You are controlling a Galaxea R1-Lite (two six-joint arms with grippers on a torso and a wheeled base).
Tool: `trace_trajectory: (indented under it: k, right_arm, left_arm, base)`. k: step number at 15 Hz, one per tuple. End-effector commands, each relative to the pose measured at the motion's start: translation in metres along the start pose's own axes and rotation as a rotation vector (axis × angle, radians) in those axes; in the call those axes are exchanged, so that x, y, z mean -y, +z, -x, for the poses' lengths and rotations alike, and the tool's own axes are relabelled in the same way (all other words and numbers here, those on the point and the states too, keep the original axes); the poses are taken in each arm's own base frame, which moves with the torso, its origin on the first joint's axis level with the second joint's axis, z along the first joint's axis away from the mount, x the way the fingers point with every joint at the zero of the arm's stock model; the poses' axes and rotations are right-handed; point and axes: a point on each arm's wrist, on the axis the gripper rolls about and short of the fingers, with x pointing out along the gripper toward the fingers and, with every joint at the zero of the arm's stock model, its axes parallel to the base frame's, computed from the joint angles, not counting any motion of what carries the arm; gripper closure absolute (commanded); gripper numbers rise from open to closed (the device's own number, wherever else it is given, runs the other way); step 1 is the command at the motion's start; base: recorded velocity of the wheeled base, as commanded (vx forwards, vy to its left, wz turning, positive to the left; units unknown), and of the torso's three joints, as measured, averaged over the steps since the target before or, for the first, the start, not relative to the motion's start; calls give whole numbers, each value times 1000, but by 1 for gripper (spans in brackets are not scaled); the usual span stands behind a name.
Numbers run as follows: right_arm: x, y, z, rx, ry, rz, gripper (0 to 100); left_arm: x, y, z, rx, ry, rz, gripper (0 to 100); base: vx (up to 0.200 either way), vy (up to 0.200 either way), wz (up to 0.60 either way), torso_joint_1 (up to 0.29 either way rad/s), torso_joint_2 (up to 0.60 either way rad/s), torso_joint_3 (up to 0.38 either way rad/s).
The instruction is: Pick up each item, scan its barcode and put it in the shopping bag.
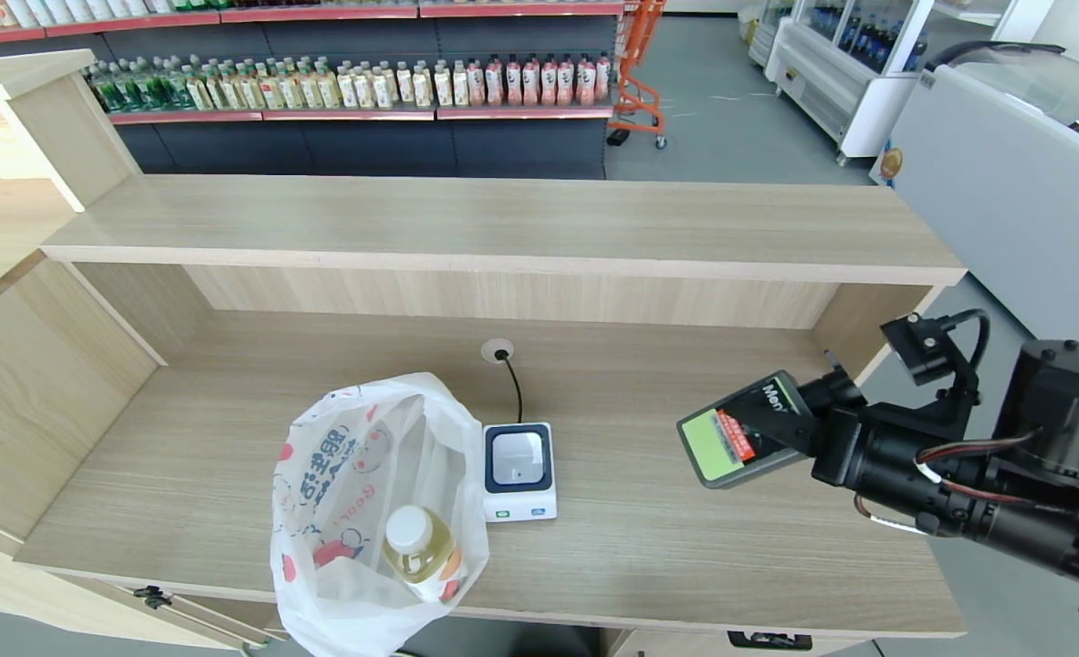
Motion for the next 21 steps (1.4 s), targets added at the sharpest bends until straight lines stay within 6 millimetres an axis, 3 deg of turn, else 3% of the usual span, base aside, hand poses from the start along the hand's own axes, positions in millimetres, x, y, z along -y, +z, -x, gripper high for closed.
trace_trajectory:
  k: [1, 5, 10, 14, 18, 21]
  right_arm:
    - [1, -13, -19, -56, 5, -28, 100]
    - [11, -20, -34, -56, -18, -28, 100]
    - [0, -30, -56, -68, -23, -17, 100]
    - [-2, -47, -85, -81, -68, -5, 100]
    - [2, -52, -100, -89, -82, 3, 100]
    - [-5, -60, -109, -102, -69, 9, 100]
  left_arm:
    - [0, 0, 0, 1, 0, 0, 0]
    - [0, 0, 0, 1, 0, 0, 0]
    - [0, 0, 0, 1, 0, 0, 0]
    - [0, 0, 0, 1, 0, 0, 0]
    - [0, 0, 0, 1, 0, 0, 0]
    - [0, 0, 0, 1, 0, 0, 0]
  base:
    - [0, 0, 0, 0, 0, 0]
    - [0, 0, 0, 0, 0, 0]
    - [0, 0, 0, 0, 0, 0]
    - [0, 0, 0, 0, 0, 0]
    - [0, 0, 0, 0, 0, 0]
    - [0, 0, 0, 0, 0, 0]
